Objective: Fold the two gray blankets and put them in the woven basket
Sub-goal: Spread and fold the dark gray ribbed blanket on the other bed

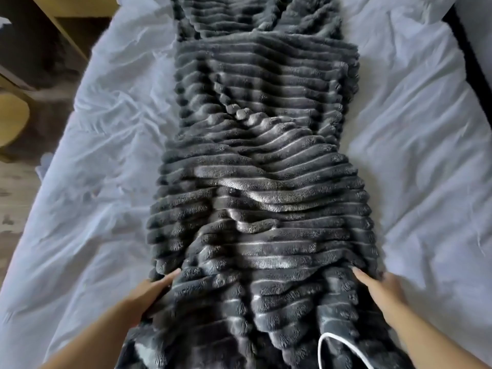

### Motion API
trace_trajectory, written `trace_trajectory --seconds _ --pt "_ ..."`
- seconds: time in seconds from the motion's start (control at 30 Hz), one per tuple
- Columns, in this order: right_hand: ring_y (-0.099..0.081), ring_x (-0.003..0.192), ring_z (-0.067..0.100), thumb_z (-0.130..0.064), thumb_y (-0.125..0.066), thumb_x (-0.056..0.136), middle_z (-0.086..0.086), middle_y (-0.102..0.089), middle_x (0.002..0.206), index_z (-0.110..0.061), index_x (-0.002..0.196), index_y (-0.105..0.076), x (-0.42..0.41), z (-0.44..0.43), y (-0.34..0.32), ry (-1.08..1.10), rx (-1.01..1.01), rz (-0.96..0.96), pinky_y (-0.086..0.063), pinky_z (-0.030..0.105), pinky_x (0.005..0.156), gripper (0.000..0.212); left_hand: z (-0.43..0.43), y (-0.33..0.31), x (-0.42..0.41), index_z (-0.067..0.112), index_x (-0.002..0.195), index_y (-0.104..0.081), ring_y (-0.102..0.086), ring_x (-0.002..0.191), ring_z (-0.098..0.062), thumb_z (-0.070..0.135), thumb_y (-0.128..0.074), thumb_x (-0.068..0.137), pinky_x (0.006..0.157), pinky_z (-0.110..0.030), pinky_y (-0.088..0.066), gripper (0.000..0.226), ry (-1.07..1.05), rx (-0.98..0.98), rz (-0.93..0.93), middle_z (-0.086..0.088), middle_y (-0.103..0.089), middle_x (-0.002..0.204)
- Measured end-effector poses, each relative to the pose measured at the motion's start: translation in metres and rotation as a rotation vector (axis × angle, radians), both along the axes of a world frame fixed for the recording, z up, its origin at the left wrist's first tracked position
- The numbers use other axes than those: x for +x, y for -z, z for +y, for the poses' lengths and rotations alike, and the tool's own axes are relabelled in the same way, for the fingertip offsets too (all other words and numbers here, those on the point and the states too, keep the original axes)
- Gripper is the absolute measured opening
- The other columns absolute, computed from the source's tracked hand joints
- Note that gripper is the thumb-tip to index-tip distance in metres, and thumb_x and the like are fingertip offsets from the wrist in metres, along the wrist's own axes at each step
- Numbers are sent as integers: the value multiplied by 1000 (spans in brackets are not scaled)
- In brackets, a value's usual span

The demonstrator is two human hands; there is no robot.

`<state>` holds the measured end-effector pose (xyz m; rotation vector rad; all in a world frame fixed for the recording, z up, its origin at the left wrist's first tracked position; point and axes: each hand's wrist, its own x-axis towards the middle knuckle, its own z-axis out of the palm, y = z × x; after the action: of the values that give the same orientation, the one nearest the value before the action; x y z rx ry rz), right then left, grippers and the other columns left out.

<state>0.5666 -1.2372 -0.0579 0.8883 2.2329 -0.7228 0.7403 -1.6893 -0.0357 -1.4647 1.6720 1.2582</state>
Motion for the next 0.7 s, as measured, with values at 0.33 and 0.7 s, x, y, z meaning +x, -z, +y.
trace_trajectory --seconds 0.33,0.7 --pt "-56 99 30 -21 -73 81 16 -57 120 -3 113 -49 20 -33 -72 -35 -282 -69 -45 37 79 44 15 -52 -36 14 72 -64 -63 69 -26 18 -72 77 62 -29 -52 10 89 -294 280 -4 -65 65" --pt "-58 80 26 -44 -70 81 10 -61 98 -9 112 -62 -132 -65 -137 40 -287 383 -44 30 68 47 -43 -101 -152 3 138 -39 -56 114 -37 63 -70 71 87 -40 -51 95 -71 -360 252 -21 -55 129"
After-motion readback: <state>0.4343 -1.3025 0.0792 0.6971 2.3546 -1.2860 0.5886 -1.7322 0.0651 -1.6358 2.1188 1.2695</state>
